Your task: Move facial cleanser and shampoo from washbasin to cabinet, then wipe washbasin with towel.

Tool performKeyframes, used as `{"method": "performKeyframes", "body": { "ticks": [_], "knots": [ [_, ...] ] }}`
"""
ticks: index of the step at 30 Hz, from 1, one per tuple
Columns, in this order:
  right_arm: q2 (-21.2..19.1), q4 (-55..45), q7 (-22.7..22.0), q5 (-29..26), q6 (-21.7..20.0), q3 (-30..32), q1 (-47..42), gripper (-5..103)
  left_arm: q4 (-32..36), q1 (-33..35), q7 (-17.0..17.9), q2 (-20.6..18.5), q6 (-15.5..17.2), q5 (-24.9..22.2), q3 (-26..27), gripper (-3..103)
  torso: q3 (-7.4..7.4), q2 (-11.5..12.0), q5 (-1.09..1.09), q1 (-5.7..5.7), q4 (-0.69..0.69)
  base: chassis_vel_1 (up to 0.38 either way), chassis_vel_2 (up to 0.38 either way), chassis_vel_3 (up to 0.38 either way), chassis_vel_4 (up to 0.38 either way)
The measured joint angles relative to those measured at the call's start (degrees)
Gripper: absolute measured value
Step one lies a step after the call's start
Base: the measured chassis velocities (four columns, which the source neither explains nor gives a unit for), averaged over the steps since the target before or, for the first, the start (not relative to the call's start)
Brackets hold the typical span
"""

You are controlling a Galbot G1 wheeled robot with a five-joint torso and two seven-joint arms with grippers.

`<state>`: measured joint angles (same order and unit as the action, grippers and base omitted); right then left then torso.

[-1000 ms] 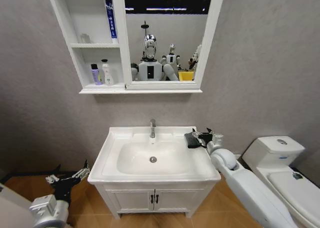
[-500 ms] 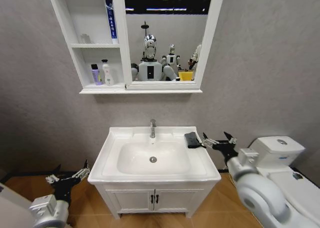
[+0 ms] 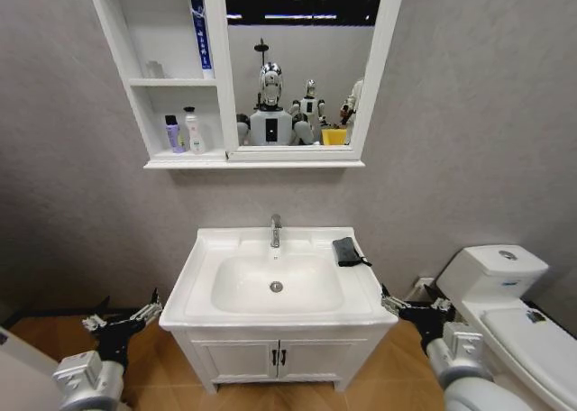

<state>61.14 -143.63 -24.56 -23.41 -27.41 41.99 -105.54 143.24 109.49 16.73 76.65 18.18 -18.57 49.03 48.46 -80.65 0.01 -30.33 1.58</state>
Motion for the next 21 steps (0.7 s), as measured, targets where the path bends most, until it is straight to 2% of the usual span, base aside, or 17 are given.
{"method": "performKeyframes", "body": {
  "ticks": [10,11,14,17,21],
  "knots": [
    [-0.01,0.22,0.26,0.90,0.82,-1.40,0.52,100,0.00,0.00,-0.02,0.00,0.00,0.00,0.00,100,-0.01,-0.01,0.01,0.03,0.01,0.208,-0.214,-0.224,0.210],
    [-0.10,0.23,0.19,0.94,0.85,-1.62,0.56,100,0.00,0.00,0.00,0.00,0.00,-0.01,0.00,100,-0.01,-0.01,-0.04,0.03,0.00,0.269,-0.267,-0.250,0.300],
    [-0.43,0.28,-0.11,1.00,0.85,-2.31,0.70,100,0.00,0.00,-0.01,0.00,0.00,0.00,0.00,100,0.00,0.00,0.05,0.02,-0.01,0.284,-0.266,-0.278,0.301],
    [-0.76,0.29,-0.22,1.44,0.86,-3.06,0.69,100,0.00,0.00,-0.01,0.00,0.00,0.00,0.00,100,-0.01,-0.01,-0.04,0.02,0.00,0.311,-0.313,-0.311,0.353],
    [-0.94,0.33,-0.23,1.66,0.90,-3.93,0.71,100,0.01,0.00,-0.01,0.00,0.00,0.00,0.00,100,-0.01,-0.01,0.05,0.03,0.02,0.342,-0.356,-0.366,0.356]
  ]
}}
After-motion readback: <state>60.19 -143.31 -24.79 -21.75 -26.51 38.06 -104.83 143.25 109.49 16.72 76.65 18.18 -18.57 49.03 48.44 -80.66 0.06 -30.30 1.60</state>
